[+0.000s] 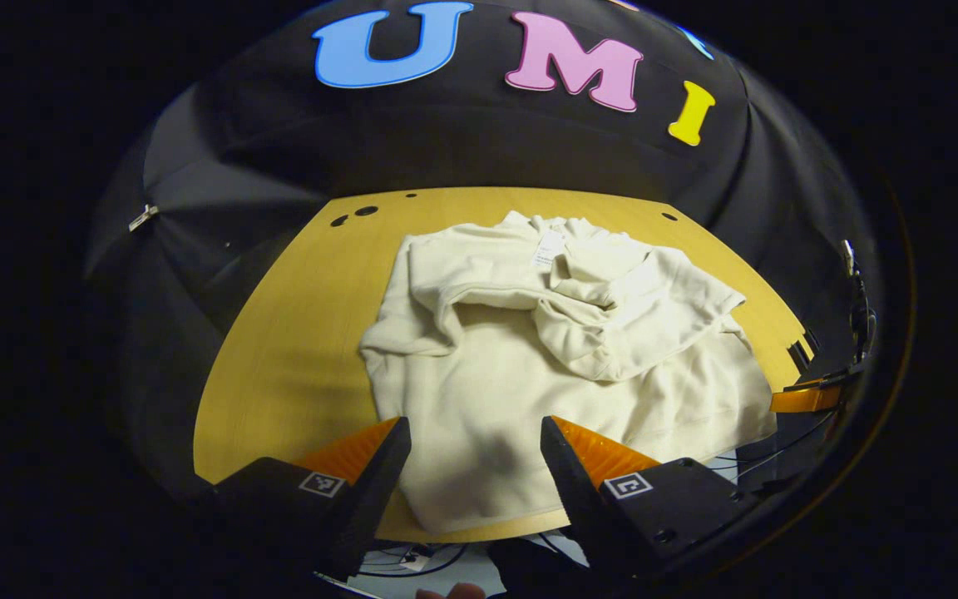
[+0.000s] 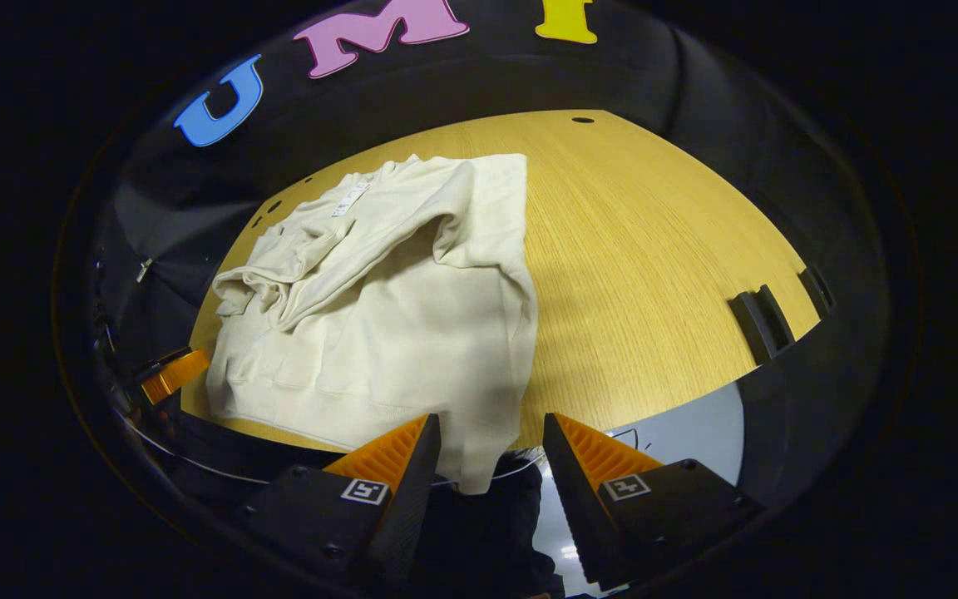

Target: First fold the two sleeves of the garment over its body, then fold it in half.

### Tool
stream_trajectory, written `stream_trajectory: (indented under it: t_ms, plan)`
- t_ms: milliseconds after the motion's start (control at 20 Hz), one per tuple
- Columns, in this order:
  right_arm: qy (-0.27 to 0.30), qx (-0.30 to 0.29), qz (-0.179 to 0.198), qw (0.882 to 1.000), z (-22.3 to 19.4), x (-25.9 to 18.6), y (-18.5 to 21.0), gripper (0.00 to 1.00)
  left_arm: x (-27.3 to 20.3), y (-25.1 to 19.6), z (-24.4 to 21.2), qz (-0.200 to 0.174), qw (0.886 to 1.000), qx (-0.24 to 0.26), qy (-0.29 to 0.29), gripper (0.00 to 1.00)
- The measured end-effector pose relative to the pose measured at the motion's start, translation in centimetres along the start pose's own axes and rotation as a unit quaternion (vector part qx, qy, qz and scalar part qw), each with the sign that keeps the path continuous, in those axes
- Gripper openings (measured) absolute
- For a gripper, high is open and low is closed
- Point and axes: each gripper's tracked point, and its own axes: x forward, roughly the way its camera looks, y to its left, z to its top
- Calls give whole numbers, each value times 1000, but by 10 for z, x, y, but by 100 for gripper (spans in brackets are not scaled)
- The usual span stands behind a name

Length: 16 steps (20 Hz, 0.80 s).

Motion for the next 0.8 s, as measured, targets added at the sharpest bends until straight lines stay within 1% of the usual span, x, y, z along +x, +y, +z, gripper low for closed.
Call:
stream_trajectory:
  t_ms: [150, 350, 500, 650, 800]
  plan:
    - [5, -3, -2, 1000, -5, 3, 4, 77, 0, 13, -15, 6, 1000, -10, 17, 97]
    - [17, -2, -15, 1000, -13, 10, 2, 78, 5, 14, -36, -8, 999, -20, 42, 97]
    - [17, -1, -21, 1000, -10, 18, 2, 77, 16, 16, -49, -6, 997, -14, 69, 97]
    - [22, -20, -29, 999, -9, 28, 3, 78, 24, 18, -60, 1, 996, -16, 93, 97]
    - [14, -57, -35, 998, -3, 33, 8, 77, 28, 16, -60, 2, 996, 5, 93, 96]
